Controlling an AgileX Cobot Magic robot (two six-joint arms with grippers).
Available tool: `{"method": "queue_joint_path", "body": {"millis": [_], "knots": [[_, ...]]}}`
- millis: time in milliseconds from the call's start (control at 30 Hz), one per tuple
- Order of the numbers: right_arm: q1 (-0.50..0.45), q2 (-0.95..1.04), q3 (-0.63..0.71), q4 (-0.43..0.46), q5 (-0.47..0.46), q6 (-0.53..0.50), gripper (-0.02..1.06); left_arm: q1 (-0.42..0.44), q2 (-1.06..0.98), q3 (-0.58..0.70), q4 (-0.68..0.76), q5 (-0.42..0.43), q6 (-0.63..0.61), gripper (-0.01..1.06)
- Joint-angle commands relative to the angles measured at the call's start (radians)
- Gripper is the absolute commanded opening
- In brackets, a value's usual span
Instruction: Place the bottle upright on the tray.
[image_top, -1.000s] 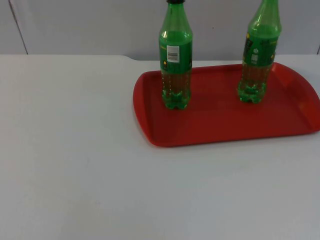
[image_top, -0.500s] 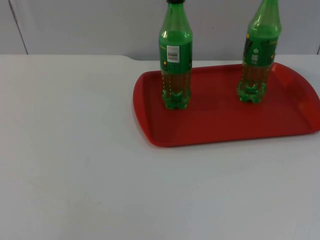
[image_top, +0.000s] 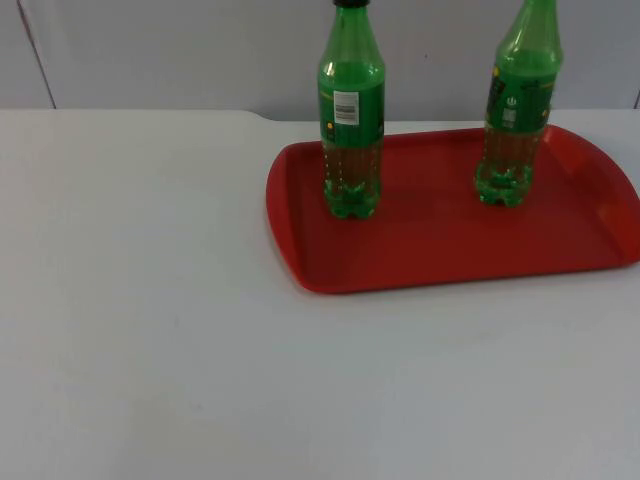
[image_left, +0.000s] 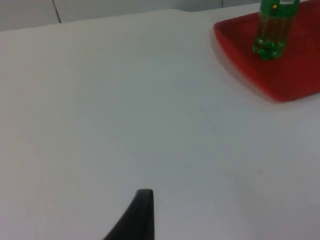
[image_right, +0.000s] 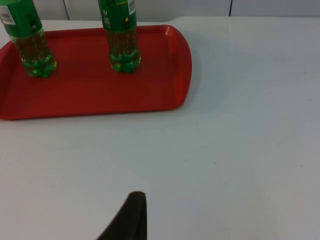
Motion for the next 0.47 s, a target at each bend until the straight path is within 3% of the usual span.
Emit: {"method": "queue_joint_path", "body": {"millis": [0, 433], "knots": [[-0.005, -0.002, 0.006, 0.001, -0.004, -0.001, 1.05, 0.024, -0.003, 0.005, 0.004, -0.003, -0.002, 1.05], [-0.005, -0.002, 0.006, 0.001, -0.004, -0.001, 1.05, 0.165, -0.003, 0.005, 0.004, -0.003, -0.002, 1.05]]}}
